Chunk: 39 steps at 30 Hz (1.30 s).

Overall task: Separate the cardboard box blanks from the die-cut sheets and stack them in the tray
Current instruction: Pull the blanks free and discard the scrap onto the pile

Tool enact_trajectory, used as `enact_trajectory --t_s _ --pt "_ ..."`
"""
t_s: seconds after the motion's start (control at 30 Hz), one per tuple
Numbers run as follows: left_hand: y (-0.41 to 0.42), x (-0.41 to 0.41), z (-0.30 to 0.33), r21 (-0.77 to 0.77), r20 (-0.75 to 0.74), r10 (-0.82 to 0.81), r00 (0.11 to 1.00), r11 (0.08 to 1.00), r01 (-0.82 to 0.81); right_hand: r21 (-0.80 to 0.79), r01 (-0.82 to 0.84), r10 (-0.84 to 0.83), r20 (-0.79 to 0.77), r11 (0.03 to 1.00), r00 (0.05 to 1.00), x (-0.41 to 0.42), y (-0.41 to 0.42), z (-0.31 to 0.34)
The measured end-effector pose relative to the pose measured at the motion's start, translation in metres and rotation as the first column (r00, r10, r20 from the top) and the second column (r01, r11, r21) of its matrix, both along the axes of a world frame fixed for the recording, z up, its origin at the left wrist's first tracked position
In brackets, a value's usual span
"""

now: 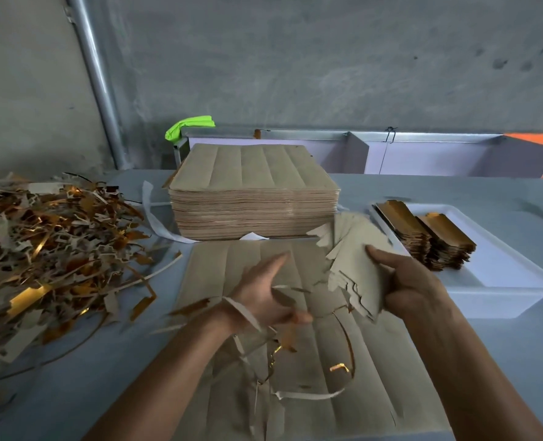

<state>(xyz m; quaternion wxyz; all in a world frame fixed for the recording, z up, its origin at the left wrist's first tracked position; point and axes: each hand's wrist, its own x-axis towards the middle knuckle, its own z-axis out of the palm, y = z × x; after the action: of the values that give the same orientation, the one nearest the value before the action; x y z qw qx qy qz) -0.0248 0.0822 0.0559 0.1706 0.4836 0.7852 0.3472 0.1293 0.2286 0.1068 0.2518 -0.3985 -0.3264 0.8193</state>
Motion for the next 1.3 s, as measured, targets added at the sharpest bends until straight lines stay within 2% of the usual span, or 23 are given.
enact_trajectory --t_s 0.1,0.17,0.27,0.3,0.33,0.37,0.4,0.43,0.47,0.6,0.63,0.67,0.7,0.73,0.77,0.8,0.87,0.9,0.97,1.1,1.13,1.23,1.3 --pt "0.023 0.019 0.003 0.203 0.175 -0.157 0.972 0.972 0.120 -0.010 -0.161 0.162 0.009 0.987 0.987 -0.006 -0.013 -0.003" --pt "0.027 0.031 0.003 0.170 0.292 -0.283 0.914 0.955 0.241 0.001 -0.199 0.199 -0.042 0.980 0.979 -0.006 -0.016 -0.001" --pt "0.022 0.045 -0.007 0.184 0.480 -0.388 0.787 0.922 0.342 0.049 -0.115 0.121 -0.137 0.992 0.983 -0.002 -0.007 0.010" --pt "0.021 0.042 -0.010 0.182 0.468 -0.367 0.804 0.930 0.319 0.046 -0.056 0.063 -0.171 0.997 0.983 0.002 -0.001 0.013" --pt "0.019 0.035 -0.012 0.154 0.392 -0.299 0.870 0.954 0.259 0.032 0.006 0.001 -0.199 0.999 0.980 0.006 0.007 0.015" --pt "0.016 0.024 -0.014 0.128 0.228 -0.184 0.956 0.979 0.158 0.012 0.067 -0.063 -0.218 0.998 0.974 0.011 0.014 0.017" --pt "0.012 0.011 -0.016 0.130 0.049 -0.046 0.998 0.991 0.039 -0.006 0.119 -0.117 -0.228 0.993 0.966 0.016 0.021 0.017" --pt "0.006 -0.005 -0.019 0.152 -0.072 0.090 0.993 0.985 -0.079 -0.021 0.160 -0.161 -0.232 0.987 0.959 0.021 0.027 0.018" --pt "-0.001 -0.021 -0.018 0.159 -0.121 0.190 0.974 0.972 -0.170 -0.033 0.190 -0.192 -0.232 0.981 0.953 0.025 0.030 0.018" --pt "-0.030 -0.075 -0.016 0.016 -0.338 0.430 0.837 0.892 -0.452 -0.063 0.255 -0.263 -0.217 0.965 0.940 0.035 0.038 0.016" --pt "-0.034 -0.084 -0.014 0.025 -0.311 0.484 0.818 0.864 -0.502 -0.079 0.255 -0.266 -0.215 0.964 0.940 0.033 0.038 0.016" --pt "-0.036 -0.090 -0.010 0.023 -0.214 0.500 0.839 0.861 -0.508 -0.104 0.249 -0.266 -0.211 0.963 0.941 0.030 0.038 0.014" --pt "-0.034 -0.090 -0.008 0.024 0.002 0.459 0.888 0.888 -0.459 -0.128 0.236 -0.259 -0.211 0.963 0.943 0.024 0.036 0.012" --pt "-0.030 -0.081 -0.005 0.032 0.279 0.354 0.893 0.925 -0.377 -0.148 0.214 -0.242 -0.208 0.965 0.948 0.017 0.034 0.010" --pt "-0.025 -0.068 -0.002 0.036 0.492 0.250 0.834 0.951 -0.307 -0.155 0.185 -0.214 -0.198 0.970 0.957 0.009 0.029 0.008" --pt "-0.019 -0.056 0.000 0.059 0.602 0.145 0.785 0.973 -0.225 -0.158 0.147 -0.175 -0.184 0.976 0.967 -0.001 0.023 0.007" --pt "-0.004 -0.026 -0.009 0.095 0.377 0.008 0.926 0.994 -0.047 -0.172 0.073 -0.101 -0.161 0.982 0.982 -0.022 0.008 0.007" --pt "0.007 -0.013 -0.014 0.127 0.319 -0.071 0.945 0.991 0.031 -0.178 0.036 -0.064 -0.158 0.983 0.985 -0.032 0.000 0.008" --pt "0.021 0.012 -0.012 0.248 0.373 -0.238 0.897 0.957 0.151 -0.211 -0.022 -0.018 -0.184 0.977 0.983 -0.048 -0.014 0.010" --pt "0.042 0.036 0.003 0.454 0.527 -0.307 0.792 0.890 0.042 -0.223 -0.057 -0.005 -0.268 0.973 0.963 -0.062 -0.026 0.020" --pt "0.039 0.035 0.006 0.465 0.549 -0.318 0.773 0.885 0.034 -0.209 -0.058 -0.001 -0.269 0.976 0.963 -0.061 -0.025 0.022" --pt "0.026 0.027 0.000 0.364 0.531 -0.296 0.794 0.926 0.102 -0.164 -0.023 -0.024 -0.284 0.986 0.959 -0.052 -0.014 0.021" --pt "0.012 0.015 -0.005 0.356 0.598 -0.247 0.763 0.934 0.023 -0.136 0.004 -0.042 -0.273 0.991 0.961 -0.043 -0.004 0.017"
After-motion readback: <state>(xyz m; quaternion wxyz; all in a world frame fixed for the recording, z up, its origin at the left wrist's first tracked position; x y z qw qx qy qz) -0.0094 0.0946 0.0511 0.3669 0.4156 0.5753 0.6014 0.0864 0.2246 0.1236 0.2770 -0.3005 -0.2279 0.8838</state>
